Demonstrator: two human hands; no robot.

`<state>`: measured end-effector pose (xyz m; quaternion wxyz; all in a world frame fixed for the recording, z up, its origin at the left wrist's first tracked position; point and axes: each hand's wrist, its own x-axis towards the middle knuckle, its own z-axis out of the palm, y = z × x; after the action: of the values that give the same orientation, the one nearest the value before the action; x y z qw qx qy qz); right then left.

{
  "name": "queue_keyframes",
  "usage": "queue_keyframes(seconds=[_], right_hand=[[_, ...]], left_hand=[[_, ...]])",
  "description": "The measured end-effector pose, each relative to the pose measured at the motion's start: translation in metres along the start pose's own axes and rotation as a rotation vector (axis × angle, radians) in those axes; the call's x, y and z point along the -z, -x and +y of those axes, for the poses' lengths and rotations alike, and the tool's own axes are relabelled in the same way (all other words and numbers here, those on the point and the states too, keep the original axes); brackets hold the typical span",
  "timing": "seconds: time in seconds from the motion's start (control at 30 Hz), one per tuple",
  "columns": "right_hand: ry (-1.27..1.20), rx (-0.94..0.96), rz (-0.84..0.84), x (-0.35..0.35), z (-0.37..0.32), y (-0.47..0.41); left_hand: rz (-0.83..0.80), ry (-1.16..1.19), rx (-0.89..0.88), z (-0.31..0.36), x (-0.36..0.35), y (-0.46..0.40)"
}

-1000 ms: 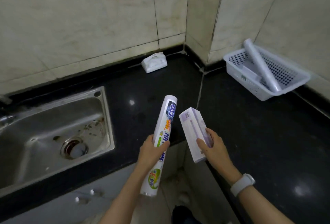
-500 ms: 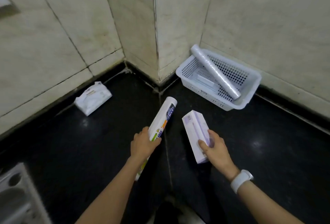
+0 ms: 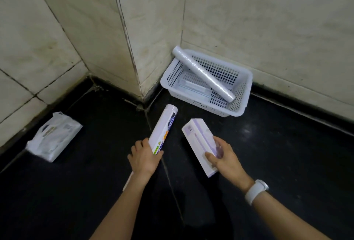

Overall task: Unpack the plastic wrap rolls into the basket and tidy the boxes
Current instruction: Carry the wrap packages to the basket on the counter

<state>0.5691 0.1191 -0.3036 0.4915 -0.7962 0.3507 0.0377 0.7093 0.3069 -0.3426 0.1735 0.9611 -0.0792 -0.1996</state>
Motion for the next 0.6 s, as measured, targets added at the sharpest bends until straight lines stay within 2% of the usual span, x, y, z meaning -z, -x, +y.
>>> queue_keyframes(seconds=[0.1,0.2,0.27,0.33,0.4,0.47,0.53,0.6], right_hand=[[-0.02,0.037,-0.051,0.004,0.002,0.002],[-0.068,0.083,-0.095,0.01,0.002,0.005],[-0.122,0.095,-0.131,0.016,0.0,0.009],[-0.187,0.12,-0.19,0.025,-0.002,0.012],[-0.222,0.154,-0.3,0.036,-0.001,0.015],[-0.222,0.18,-0.373,0.045,0.001,0.017],[-0.234,0.189,-0.283,0.049,0.002,0.019],[-0.284,0.172,-0.055,0.051,0.005,0.019]], left_hand=[[0.077,0.106,-0.014,0.01,0.011,0.011],[0.228,0.339,-0.182,0.027,0.024,0.029],[0.139,0.612,-0.235,0.04,0.032,0.041],[-0.085,0.843,-0.251,0.049,0.036,0.051],[-0.278,0.929,-0.297,0.052,0.037,0.057],[-0.366,0.983,-0.311,0.054,0.035,0.06],[-0.37,1.055,-0.25,0.057,0.031,0.061],[-0.354,1.131,-0.146,0.063,0.027,0.062]])
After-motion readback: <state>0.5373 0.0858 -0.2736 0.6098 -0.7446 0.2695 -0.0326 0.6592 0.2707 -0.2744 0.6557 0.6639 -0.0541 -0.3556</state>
